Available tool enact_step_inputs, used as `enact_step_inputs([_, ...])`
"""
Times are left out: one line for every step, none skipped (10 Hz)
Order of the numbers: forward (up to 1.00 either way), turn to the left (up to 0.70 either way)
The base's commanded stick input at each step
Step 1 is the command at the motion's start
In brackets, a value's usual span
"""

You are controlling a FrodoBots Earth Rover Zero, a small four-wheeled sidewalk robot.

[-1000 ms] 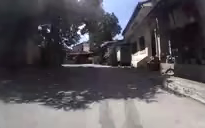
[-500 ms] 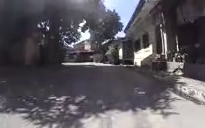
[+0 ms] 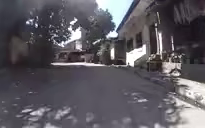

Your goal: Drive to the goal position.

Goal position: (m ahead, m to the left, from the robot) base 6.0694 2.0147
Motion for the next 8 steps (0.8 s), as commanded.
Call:
enact_step_inputs([0.85, 0.0])
enact_step_inputs([0.85, 0.0])
enact_step_inputs([0.85, 0.0])
enact_step_inputs([0.85, 0.0])
enact_step_inputs([0.85, 0.0])
enact_step_inputs([0.85, 0.0])
enact_step_inputs([0.85, 0.0])
enact_step_inputs([0.85, 0.0])
